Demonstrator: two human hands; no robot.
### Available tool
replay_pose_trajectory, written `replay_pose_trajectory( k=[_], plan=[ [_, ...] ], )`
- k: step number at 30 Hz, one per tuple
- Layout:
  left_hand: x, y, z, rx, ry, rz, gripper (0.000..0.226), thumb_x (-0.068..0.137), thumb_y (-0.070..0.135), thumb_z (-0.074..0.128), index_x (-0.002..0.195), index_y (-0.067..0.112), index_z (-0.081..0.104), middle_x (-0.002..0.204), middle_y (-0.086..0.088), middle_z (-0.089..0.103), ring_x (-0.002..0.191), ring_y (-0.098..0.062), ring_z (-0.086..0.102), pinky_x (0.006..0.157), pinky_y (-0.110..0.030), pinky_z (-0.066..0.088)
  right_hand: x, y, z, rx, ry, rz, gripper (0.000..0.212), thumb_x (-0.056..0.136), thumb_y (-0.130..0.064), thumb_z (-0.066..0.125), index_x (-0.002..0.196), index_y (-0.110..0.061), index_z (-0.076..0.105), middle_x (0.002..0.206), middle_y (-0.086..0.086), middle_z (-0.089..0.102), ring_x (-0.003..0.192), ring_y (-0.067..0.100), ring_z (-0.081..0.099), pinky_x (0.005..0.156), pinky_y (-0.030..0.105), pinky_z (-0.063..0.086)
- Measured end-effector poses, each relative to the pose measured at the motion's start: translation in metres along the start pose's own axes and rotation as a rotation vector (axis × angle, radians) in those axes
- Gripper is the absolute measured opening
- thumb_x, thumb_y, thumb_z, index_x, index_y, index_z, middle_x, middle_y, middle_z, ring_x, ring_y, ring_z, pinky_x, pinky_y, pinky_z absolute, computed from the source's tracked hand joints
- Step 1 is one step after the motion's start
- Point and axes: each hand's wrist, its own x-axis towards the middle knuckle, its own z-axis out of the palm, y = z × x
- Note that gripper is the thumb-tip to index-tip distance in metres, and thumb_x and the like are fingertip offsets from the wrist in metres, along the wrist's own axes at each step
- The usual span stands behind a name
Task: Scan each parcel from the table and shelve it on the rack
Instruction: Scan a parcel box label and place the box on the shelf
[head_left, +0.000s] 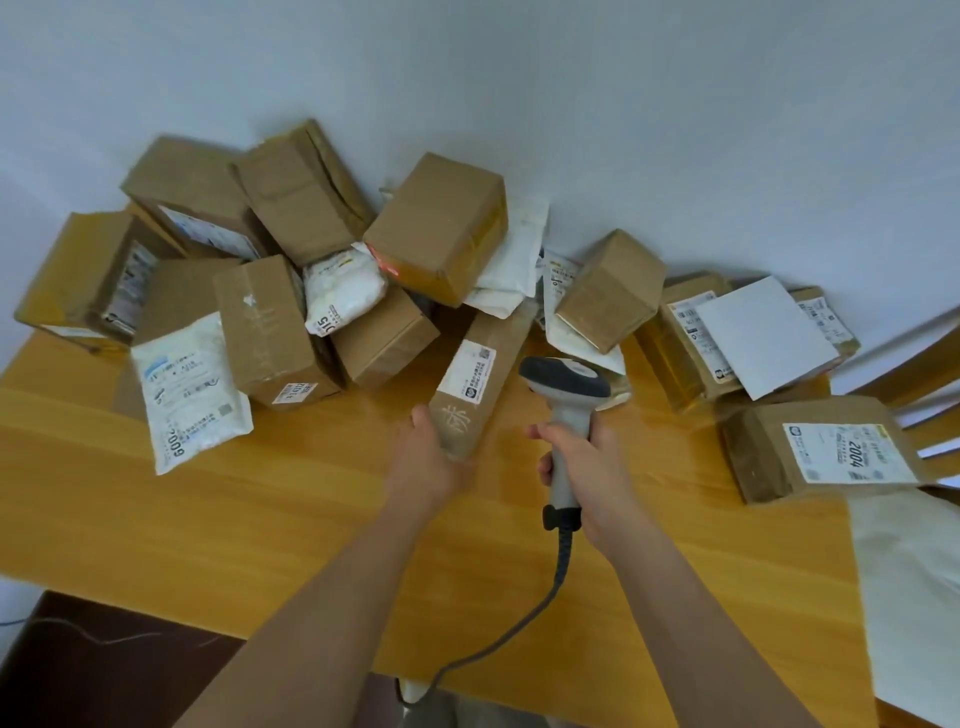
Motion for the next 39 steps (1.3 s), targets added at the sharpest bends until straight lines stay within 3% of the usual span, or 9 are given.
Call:
replay_pose_trajectory(
  k=[7, 13, 21, 25, 28, 32, 35, 37, 39],
  plan=[
    [-0.022, -0.068, -0.041, 0.648, 0.131, 0.415, 0.1, 0.076, 0.034, 0.079, 0.153, 0.016, 0.017, 0.154, -0.006, 0.029, 0.143, -0.025, 0.025, 0.117, -0.041, 0.024, -0.014, -0.002, 0.016, 0.021, -0.045, -0.051, 0.018, 0.091, -0.009, 0.062, 0.101, -0.024, 0.058, 0.106, 0.02, 0.069, 0.053, 0.015, 0.051, 0.057, 0.032, 0.047],
    [-0.034, -0.096, -0.037, 0.542, 0.056, 0.505, 0.078, 0.067, 0.06, 0.077, 0.129, 0.021, 0.051, 0.141, -0.009, 0.038, 0.129, -0.029, 0.038, 0.108, -0.045, 0.037, -0.03, 0.014, 0.023, -0.021, -0.061, -0.01, 0.014, 0.091, -0.014, 0.063, 0.1, -0.023, 0.058, 0.102, 0.016, 0.071, 0.053, 0.013, 0.051, 0.059, 0.031, 0.047],
    [-0.033, -0.093, -0.021, 0.451, 0.005, 0.38, 0.104, 0.074, 0.049, 0.078, 0.151, 0.024, 0.011, 0.161, -0.011, -0.003, 0.15, -0.029, -0.006, 0.12, -0.045, -0.007, -0.048, 0.022, 0.02, -0.028, -0.067, -0.013, 0.017, 0.091, -0.014, 0.064, 0.101, -0.025, 0.057, 0.101, 0.008, 0.072, 0.055, 0.015, 0.05, 0.061, 0.033, 0.047],
    [-0.03, -0.092, -0.027, 0.4, 0.062, 0.372, 0.081, 0.077, 0.053, 0.074, 0.139, 0.027, 0.029, 0.147, -0.007, 0.027, 0.14, -0.028, 0.022, 0.12, -0.048, 0.015, -0.052, 0.026, 0.017, -0.035, -0.05, -0.031, 0.013, 0.091, -0.015, 0.063, 0.101, -0.023, 0.06, 0.102, 0.014, 0.071, 0.055, 0.016, 0.051, 0.062, 0.035, 0.047],
    [-0.033, -0.092, -0.036, 0.442, 0.02, 0.337, 0.09, 0.073, 0.064, 0.07, 0.141, 0.024, 0.028, 0.133, -0.005, 0.034, 0.127, -0.025, 0.031, 0.112, -0.041, 0.03, -0.055, 0.028, 0.018, -0.031, -0.047, -0.032, 0.017, 0.094, -0.016, 0.06, 0.11, -0.019, 0.059, 0.101, 0.009, 0.072, 0.054, 0.015, 0.05, 0.06, 0.033, 0.047],
    [-0.036, -0.107, -0.048, 0.519, -0.027, 0.269, 0.107, 0.074, 0.043, 0.079, 0.152, 0.021, 0.009, 0.141, -0.004, 0.027, 0.133, -0.024, 0.027, 0.115, -0.04, 0.029, -0.06, 0.031, 0.022, -0.027, -0.061, -0.034, 0.018, 0.095, -0.015, 0.059, 0.112, -0.018, 0.058, 0.101, 0.008, 0.072, 0.054, 0.015, 0.05, 0.057, 0.032, 0.046],
    [-0.038, -0.115, -0.063, 0.691, -0.044, 0.331, 0.1, 0.083, 0.017, 0.07, 0.155, 0.025, 0.001, 0.155, -0.001, 0.016, 0.146, -0.024, 0.011, 0.122, -0.045, 0.01, -0.066, 0.031, 0.026, -0.02, -0.078, -0.04, 0.015, 0.094, -0.013, 0.059, 0.107, -0.02, 0.059, 0.103, 0.011, 0.071, 0.051, 0.014, 0.05, 0.055, 0.03, 0.046],
    [-0.044, -0.116, -0.069, 0.724, 0.044, 0.305, 0.097, 0.085, 0.001, 0.06, 0.156, 0.03, 0.0, 0.16, -0.003, 0.007, 0.15, -0.03, -0.001, 0.122, -0.046, 0.004, -0.069, 0.031, 0.029, -0.021, -0.085, -0.044, 0.012, 0.094, -0.014, 0.06, 0.102, -0.022, 0.059, 0.105, 0.014, 0.07, 0.051, 0.014, 0.049, 0.055, 0.03, 0.046],
    [-0.056, -0.113, -0.069, 0.575, 0.227, 0.149, 0.091, 0.086, -0.004, 0.054, 0.156, 0.025, 0.003, 0.156, -0.013, 0.012, 0.146, -0.038, 0.008, 0.119, -0.047, 0.018, -0.072, 0.032, 0.031, -0.031, -0.087, -0.053, 0.012, 0.093, -0.014, 0.06, 0.101, -0.022, 0.059, 0.106, 0.015, 0.07, 0.05, 0.015, 0.049, 0.054, 0.03, 0.046]
  ],
)
